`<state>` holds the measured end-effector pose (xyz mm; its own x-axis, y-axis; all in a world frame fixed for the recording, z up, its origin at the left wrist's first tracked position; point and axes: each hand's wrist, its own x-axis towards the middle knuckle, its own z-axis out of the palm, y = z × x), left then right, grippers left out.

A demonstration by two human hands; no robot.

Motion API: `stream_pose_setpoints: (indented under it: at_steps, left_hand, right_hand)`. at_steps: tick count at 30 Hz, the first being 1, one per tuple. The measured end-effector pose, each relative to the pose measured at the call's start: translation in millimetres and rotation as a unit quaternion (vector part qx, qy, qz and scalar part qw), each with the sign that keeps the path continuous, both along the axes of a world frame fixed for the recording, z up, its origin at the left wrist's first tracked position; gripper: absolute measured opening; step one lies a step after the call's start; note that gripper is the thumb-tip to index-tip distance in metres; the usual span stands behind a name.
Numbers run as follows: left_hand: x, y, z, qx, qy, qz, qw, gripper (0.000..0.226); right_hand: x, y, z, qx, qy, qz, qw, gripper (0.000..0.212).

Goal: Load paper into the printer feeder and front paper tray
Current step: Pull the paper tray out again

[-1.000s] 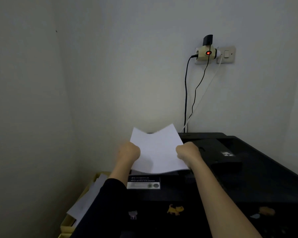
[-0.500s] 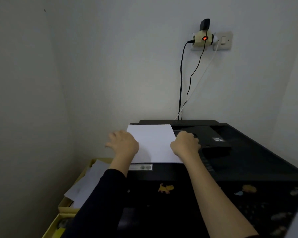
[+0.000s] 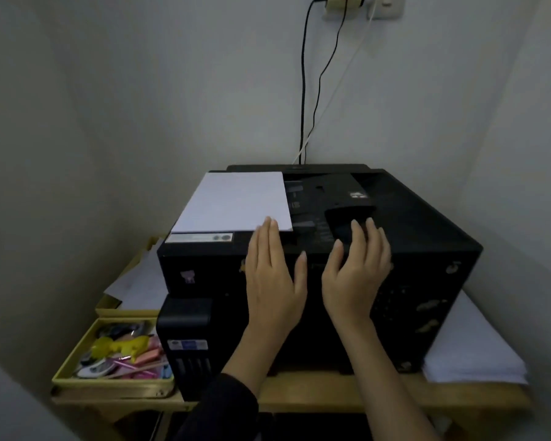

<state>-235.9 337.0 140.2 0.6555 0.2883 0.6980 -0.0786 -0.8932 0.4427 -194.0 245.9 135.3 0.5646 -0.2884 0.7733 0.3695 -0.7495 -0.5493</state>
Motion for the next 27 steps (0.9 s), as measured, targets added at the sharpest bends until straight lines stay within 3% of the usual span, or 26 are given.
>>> stream_pose_setpoints:
  at_steps: [4, 7, 9, 12, 15, 17, 19, 22, 24, 27]
  left_hand:
    - [-35, -27, -71, -0.026, 0.056, -0.046, 0.997, 0.066]
    - [-51, -39, -113, -0.125, 0.181, -0.045, 0.974, 0.077]
    - [-54, -39, -138, -0.178, 0.263, -0.032, 0.948, 0.070]
    - [-47, -35, -159, -0.277, 0.351, -0.025, 0.894, 0.059]
    - [-32, -30, -157, -0.495, 0.378, 0.012, 0.782, 0.069]
    - [-22, -23, -153, -0.633, 0.361, 0.022, 0.684, 0.076]
    - [-13, -15, -156, -0.713, 0.331, 0.021, 0.619, 0.079]
    - [-4, -6, -173, -0.760, 0.300, -0.012, 0.577, 0.086]
    - [-3, -5, -181, -0.787, 0.285, -0.048, 0.544, 0.089]
    - [-3, -8, -184, -0.806, 0.245, -0.064, 0.534, 0.062]
  right_hand:
    - [-29, -20, -57, 0.039, 0.056, 0.006, 0.998, 0.037]
    - [-46, -29, -94, 0.116, 0.175, 0.040, 0.977, 0.035]
    - [-49, -33, -117, 0.163, 0.304, 0.058, 0.937, 0.034]
    - [-42, -37, -148, 0.229, 0.475, 0.078, 0.846, 0.037]
    - [-31, -41, -163, 0.332, 0.558, 0.078, 0.756, 0.043]
    - [-25, -44, -167, 0.439, 0.577, 0.089, 0.683, 0.050]
    - [-20, -47, -170, 0.543, 0.568, 0.117, 0.607, 0.062]
    - [-17, -48, -175, 0.646, 0.523, 0.168, 0.530, 0.072]
    - [-18, -47, -178, 0.680, 0.495, 0.169, 0.513, 0.071]
    - [-18, -46, -184, 0.709, 0.468, 0.164, 0.501, 0.048]
